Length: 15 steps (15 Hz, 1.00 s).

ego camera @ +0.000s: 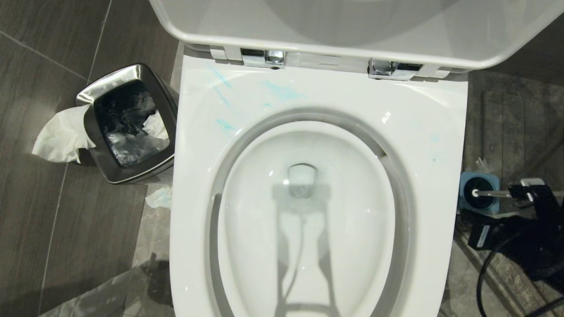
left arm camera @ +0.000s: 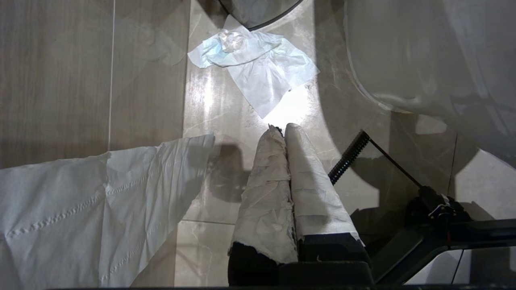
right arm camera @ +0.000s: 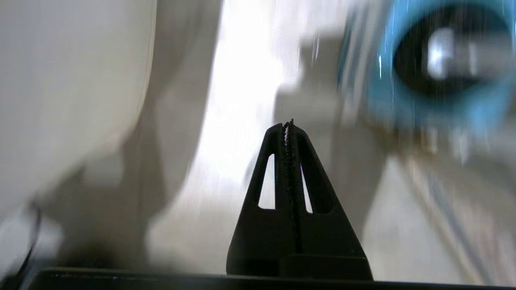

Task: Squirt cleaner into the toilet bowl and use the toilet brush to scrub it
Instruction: Pour in the cleaning agent

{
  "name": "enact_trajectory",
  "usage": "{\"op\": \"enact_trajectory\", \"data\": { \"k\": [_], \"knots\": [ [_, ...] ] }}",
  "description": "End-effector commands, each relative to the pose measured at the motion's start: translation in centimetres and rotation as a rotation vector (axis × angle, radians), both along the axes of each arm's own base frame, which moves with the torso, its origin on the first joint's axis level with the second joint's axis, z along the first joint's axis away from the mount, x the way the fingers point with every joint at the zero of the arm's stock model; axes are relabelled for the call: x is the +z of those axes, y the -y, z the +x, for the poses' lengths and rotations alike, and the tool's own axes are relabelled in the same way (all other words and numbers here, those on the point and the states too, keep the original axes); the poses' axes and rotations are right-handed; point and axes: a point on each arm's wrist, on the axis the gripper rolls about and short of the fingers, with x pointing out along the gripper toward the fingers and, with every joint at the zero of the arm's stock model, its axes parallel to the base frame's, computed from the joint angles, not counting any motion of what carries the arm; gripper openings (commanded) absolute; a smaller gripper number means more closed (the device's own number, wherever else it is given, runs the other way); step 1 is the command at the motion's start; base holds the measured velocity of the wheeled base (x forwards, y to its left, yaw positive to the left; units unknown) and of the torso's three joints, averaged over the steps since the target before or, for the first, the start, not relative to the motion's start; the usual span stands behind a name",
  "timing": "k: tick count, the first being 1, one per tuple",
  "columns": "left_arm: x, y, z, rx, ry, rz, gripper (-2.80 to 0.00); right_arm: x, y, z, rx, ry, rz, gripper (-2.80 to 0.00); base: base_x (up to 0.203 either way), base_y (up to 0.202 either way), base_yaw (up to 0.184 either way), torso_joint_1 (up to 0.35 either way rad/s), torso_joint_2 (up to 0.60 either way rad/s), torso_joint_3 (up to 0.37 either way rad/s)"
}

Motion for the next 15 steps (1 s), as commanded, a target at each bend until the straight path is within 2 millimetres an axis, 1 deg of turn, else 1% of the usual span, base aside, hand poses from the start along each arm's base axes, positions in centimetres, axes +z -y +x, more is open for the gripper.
{"op": "enact_trajectory", "data": {
  "k": [1, 2, 3, 4, 5, 11, 13, 15],
  "knots": [
    [0.0, 0.0, 0.0, -0.001, -0.003, 0.0, -2.8, -1.8, 0.1, 4.3, -0.002, 0.153, -0.004, -2.8, 0.0, 0.0, 0.0, 0.0, 0.0, 0.0],
    [0.0, 0.0, 0.0, 0.001, -0.003, 0.0, -2.8, -1.0, 0.2, 5.6, -0.002, 0.213, -0.007, -2.8, 0.0, 0.0, 0.0, 0.0, 0.0, 0.0],
    [0.0, 0.0, 0.0, -0.001, -0.003, 0.0, -2.8, -0.8, 0.2, 6.7, -0.002, 0.248, -0.012, -2.8, 0.0, 0.0, 0.0, 0.0, 0.0, 0.0],
    [0.0, 0.0, 0.0, -0.001, -0.003, 0.0, -2.8, -0.8, 0.2, 7.9, -0.002, 0.269, -0.017, -2.8, 0.0, 0.0, 0.0, 0.0, 0.0, 0.0],
    [0.0, 0.0, 0.0, -0.001, -0.003, 0.0, -2.8, -1.0, 0.3, 8.5, -0.003, 0.273, -0.021, -2.8, 0.0, 0.0, 0.0, 0.0, 0.0, 0.0],
    [0.0, 0.0, 0.0, -0.001, -0.003, 0.0, -2.8, -1.4, 0.2, 9.3, -0.002, 0.271, -0.019, -2.8, 0.0, 0.0, 0.0, 0.0, 0.0, 0.0],
    [0.0, 0.0, 0.0, -0.001, -0.003, 0.0, -2.8, -1.5, 0.3, 10.1, -0.005, 0.284, -0.019, -2.8, 0.0, 0.0, 0.0, 0.0, 0.0, 0.0],
    [0.0, 0.0, 0.0, -0.001, -0.003, 0.0, -2.8, -1.9, 0.8, 11.1, -0.02, 0.287, -0.025, -2.8, 0.0, 0.0, 0.0, 0.0, 0.0, 0.0]
  ]
}}
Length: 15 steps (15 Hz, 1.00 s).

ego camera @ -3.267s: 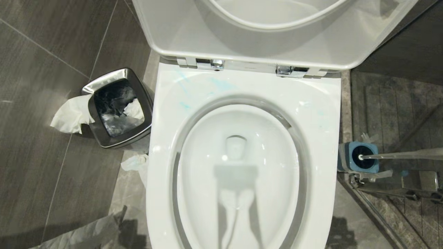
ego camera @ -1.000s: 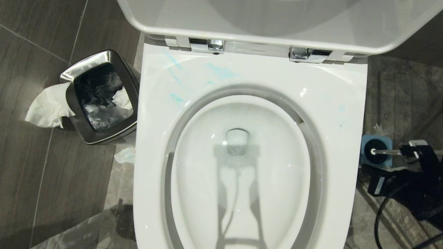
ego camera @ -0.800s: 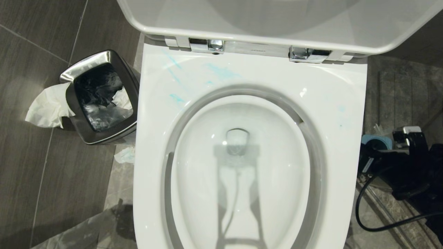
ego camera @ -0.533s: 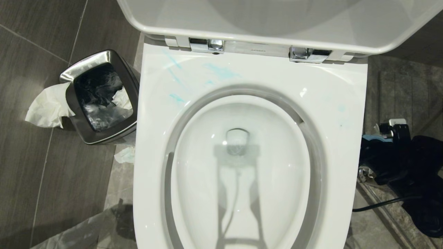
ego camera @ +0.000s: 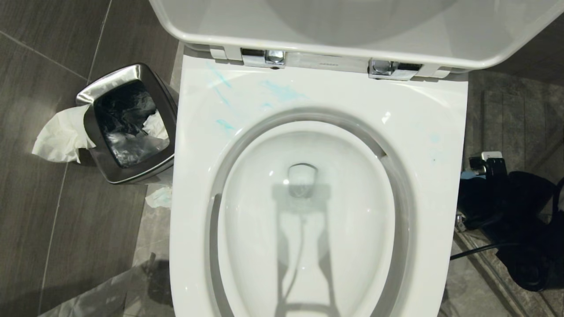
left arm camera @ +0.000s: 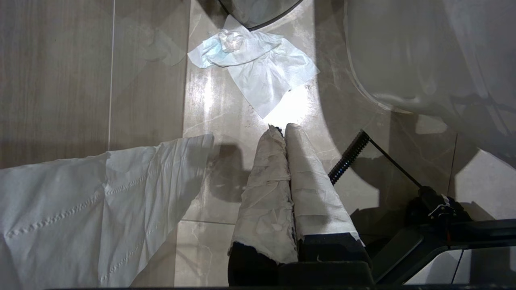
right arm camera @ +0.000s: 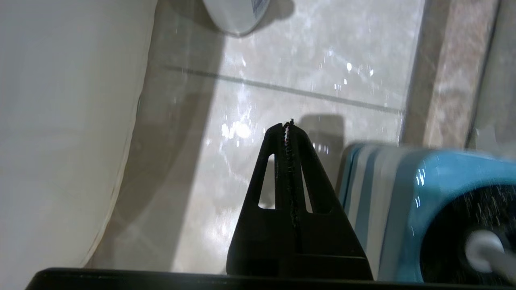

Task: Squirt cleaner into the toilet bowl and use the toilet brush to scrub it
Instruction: Pour in the cleaning agent

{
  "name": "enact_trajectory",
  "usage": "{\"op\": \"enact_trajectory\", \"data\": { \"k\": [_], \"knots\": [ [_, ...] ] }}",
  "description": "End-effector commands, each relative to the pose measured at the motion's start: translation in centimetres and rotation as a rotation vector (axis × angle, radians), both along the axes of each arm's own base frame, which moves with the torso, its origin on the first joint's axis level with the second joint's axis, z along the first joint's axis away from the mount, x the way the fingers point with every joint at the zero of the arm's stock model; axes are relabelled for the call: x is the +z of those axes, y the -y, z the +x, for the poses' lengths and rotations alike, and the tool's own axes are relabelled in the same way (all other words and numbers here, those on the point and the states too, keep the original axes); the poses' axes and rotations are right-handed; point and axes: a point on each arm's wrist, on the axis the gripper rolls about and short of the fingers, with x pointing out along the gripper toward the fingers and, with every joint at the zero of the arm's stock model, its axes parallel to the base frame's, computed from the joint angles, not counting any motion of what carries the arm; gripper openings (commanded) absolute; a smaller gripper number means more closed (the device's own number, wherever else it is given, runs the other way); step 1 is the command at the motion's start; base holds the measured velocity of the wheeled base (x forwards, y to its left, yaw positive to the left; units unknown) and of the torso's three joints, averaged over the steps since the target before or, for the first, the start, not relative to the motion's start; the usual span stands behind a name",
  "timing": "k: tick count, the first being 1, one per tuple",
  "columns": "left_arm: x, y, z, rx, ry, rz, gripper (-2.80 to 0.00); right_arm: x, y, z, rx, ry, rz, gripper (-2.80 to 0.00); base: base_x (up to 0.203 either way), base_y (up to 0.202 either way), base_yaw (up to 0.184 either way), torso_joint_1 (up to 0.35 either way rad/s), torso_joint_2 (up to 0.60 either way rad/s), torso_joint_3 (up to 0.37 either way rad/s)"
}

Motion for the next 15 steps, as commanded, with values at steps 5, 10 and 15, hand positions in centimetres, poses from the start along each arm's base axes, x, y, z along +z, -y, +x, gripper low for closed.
{"op": "enact_trajectory", "data": {
  "k": [5, 10, 15],
  "knots": [
    [0.0, 0.0, 0.0, -0.001, -0.003, 0.0, -2.8, -1.0, 0.3, 2.1, 0.013, 0.015, -0.013, 0.0, 0.0, 0.0, 0.0, 0.0, 0.0, 0.0],
    [0.0, 0.0, 0.0, -0.001, -0.003, 0.0, -2.8, 0.0, -0.1, 5.2, 0.05, 0.113, -0.023, 0.0, 0.0, 0.0, 0.0, 0.0, 0.0, 0.0],
    [0.0, 0.0, 0.0, 0.0, -0.003, 0.0, -2.8, 0.4, -2.3, 7.1, 0.107, 0.177, -0.064, 0.0, 0.0, 0.0, 0.0, 0.0, 0.0, 0.0]
  ]
}}
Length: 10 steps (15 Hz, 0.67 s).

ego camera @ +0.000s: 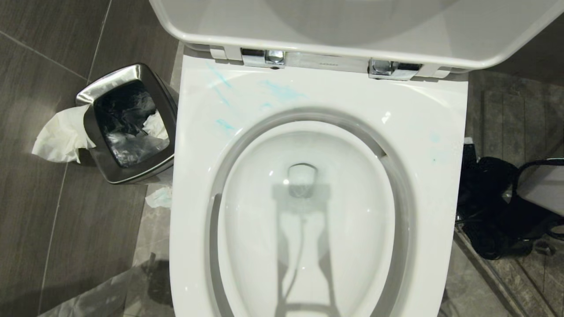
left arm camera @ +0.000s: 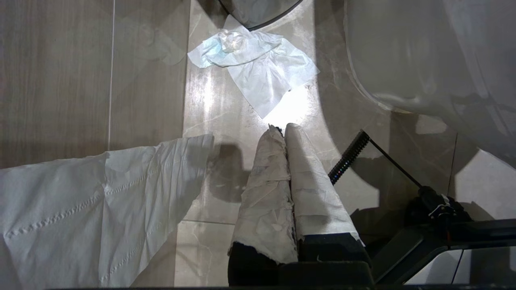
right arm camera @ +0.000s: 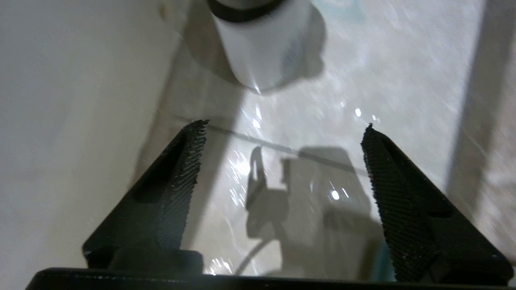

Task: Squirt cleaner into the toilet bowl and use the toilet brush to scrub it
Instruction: Pour in the cleaning agent

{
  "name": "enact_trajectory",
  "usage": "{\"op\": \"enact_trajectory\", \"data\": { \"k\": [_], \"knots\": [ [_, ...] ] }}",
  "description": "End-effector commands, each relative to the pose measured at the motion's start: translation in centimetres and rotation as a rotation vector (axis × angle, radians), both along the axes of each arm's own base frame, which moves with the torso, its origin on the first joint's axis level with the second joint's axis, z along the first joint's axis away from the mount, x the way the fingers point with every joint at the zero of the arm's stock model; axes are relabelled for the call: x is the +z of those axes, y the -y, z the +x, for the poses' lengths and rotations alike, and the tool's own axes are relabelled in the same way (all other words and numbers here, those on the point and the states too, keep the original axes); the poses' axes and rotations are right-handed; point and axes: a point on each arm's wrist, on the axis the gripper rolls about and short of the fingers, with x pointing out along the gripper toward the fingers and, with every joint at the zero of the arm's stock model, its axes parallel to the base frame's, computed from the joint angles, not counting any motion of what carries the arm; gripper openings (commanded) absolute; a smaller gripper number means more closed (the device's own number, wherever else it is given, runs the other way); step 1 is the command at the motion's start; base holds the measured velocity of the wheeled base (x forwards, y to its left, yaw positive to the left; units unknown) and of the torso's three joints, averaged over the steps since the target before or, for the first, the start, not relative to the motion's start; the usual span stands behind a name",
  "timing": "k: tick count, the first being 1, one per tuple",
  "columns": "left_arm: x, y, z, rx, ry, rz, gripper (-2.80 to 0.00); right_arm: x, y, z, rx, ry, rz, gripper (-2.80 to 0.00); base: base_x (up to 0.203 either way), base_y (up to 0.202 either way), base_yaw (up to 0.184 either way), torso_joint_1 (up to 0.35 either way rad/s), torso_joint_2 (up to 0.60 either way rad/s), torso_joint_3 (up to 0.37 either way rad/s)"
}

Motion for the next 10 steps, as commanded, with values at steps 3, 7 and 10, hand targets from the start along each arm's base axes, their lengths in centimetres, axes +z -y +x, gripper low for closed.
{"op": "enact_trajectory", "data": {
  "k": [3, 7, 10],
  "knots": [
    [0.0, 0.0, 0.0, -0.001, -0.003, 0.0, -2.8, 0.1, -2.6, 1.9, 0.056, 0.063, -0.01, 0.0, 0.0, 0.0, 0.0, 0.0, 0.0, 0.0],
    [0.0, 0.0, 0.0, 0.0, -0.003, 0.0, -2.8, 1.0, -2.8, 3.0, 0.025, 0.128, -0.066, 0.0, 0.0, 0.0, 0.0, 0.0, 0.0, 0.0],
    [0.0, 0.0, 0.0, -0.001, -0.003, 0.0, -2.8, 1.3, -2.7, 3.3, -0.018, 0.147, -0.082, 0.0, 0.0, 0.0, 0.0, 0.0, 0.0, 0.0]
  ]
}}
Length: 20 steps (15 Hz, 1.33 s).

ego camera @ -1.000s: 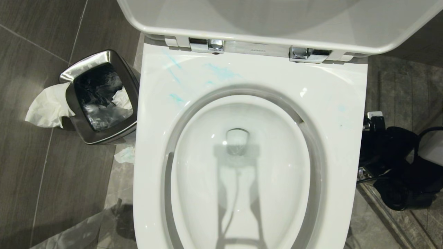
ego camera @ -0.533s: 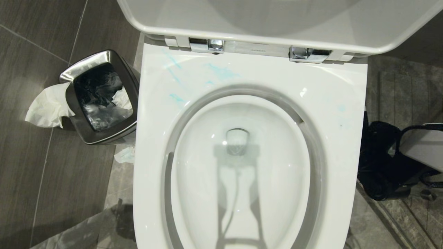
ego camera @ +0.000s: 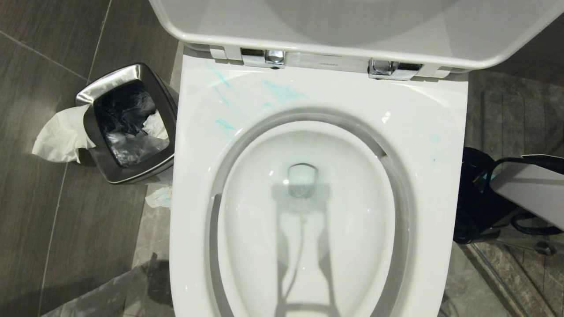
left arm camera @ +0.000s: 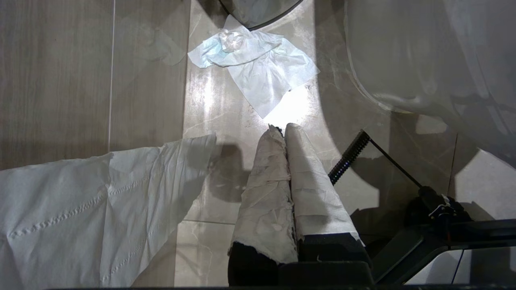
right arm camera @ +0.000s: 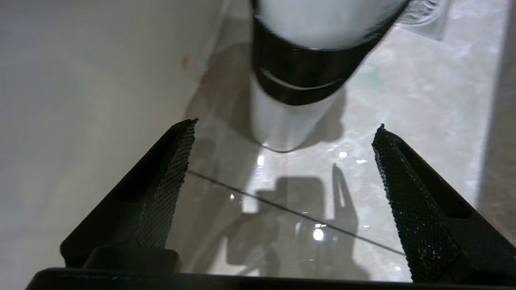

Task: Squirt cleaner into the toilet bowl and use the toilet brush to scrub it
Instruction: Pour in the cleaning agent

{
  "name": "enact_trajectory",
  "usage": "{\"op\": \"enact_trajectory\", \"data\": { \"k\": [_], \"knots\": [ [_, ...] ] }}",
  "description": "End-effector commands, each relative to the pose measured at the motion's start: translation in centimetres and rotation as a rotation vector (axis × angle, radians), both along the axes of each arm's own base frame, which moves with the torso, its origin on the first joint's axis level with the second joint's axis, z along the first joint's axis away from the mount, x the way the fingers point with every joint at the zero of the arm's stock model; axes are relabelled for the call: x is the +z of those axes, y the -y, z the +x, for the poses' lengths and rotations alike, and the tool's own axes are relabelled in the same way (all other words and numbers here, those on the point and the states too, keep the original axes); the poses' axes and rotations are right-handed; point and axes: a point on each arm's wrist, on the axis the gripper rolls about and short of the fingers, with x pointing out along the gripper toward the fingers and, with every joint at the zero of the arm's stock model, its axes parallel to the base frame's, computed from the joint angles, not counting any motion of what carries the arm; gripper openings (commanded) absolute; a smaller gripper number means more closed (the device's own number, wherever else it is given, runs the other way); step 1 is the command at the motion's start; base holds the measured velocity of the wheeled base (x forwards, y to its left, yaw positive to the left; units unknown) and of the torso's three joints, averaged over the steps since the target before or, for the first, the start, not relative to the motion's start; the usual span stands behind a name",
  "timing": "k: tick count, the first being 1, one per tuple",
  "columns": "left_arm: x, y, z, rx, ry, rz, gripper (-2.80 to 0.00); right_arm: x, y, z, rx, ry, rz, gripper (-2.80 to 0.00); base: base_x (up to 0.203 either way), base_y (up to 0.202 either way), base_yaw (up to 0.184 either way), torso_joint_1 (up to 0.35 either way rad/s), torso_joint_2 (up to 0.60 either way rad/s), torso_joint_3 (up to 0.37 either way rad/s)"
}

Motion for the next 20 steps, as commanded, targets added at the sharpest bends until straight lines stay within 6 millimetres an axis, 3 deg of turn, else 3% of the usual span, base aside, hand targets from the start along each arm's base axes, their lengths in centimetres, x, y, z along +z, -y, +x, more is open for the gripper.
{"op": "enact_trajectory", "data": {
  "k": [1, 5, 20],
  "knots": [
    [0.0, 0.0, 0.0, -0.001, -0.003, 0.001, -2.8, 0.5, 0.0, 0.3, -0.006, 0.029, 0.002, 0.0, 0.0, 0.0, 0.0, 0.0, 0.0, 0.0],
    [0.0, 0.0, 0.0, -0.001, -0.003, 0.001, -2.8, 1.5, -0.2, 1.7, -0.012, 0.104, -0.002, 0.0, 0.0, 0.0, 0.0, 0.0, 0.0, 0.0],
    [0.0, 0.0, 0.0, -0.001, -0.003, 0.001, -2.8, 1.9, -0.4, 4.8, -0.032, 0.224, -0.048, 0.0, 0.0, 0.0, 0.0, 0.0, 0.0, 0.0]
  ]
}}
